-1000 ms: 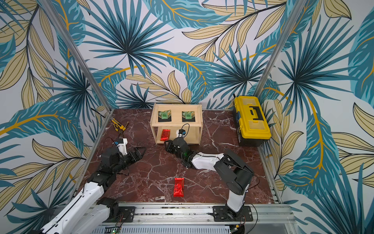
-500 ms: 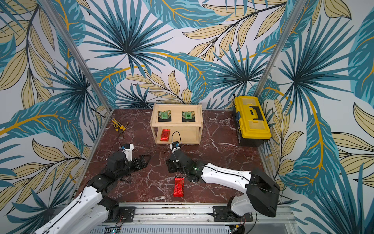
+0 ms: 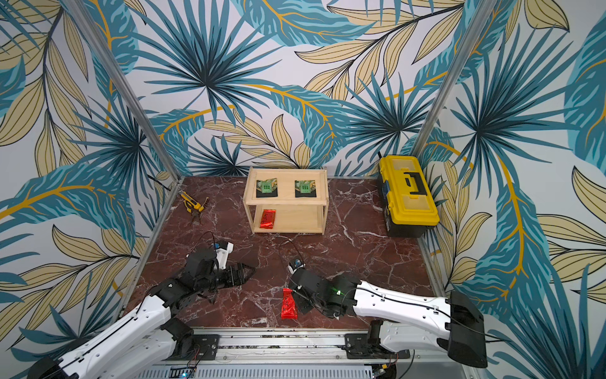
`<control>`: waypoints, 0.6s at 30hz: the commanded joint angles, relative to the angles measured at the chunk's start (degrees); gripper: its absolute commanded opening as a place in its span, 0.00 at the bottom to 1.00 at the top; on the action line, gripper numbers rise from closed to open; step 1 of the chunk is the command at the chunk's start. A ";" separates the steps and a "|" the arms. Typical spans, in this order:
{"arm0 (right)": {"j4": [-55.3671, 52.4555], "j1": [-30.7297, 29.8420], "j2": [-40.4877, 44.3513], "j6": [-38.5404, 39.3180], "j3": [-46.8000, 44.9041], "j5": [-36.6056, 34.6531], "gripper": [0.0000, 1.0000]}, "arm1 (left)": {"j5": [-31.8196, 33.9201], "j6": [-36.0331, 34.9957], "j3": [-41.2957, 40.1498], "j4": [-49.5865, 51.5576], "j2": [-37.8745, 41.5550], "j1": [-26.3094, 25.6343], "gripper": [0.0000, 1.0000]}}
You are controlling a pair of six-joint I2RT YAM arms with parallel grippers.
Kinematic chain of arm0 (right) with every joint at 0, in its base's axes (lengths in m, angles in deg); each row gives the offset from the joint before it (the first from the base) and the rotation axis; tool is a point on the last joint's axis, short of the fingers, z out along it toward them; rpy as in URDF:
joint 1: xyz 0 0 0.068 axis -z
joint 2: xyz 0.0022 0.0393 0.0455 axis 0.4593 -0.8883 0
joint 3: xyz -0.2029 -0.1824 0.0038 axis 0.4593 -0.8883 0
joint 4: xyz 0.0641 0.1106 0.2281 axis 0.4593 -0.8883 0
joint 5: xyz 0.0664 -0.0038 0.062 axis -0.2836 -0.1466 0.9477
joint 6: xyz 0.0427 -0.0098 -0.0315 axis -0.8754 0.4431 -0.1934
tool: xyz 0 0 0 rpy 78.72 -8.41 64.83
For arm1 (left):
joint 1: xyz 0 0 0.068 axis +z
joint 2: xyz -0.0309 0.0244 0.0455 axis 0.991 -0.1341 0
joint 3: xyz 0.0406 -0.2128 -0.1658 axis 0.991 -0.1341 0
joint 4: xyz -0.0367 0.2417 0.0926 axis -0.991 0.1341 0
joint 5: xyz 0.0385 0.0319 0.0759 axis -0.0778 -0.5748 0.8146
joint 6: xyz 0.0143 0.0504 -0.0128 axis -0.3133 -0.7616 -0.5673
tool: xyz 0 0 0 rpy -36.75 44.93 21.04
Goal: Place the tea bags on the shelf by color
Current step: Pick up the tea bag from the center of the board.
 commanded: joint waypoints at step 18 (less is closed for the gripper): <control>22.50 -12.96 -14.68 -2.73 -10.74 -12.10 0.51 | -8.17 -0.51 3.29 -2.67 -5.11 -0.25 0.88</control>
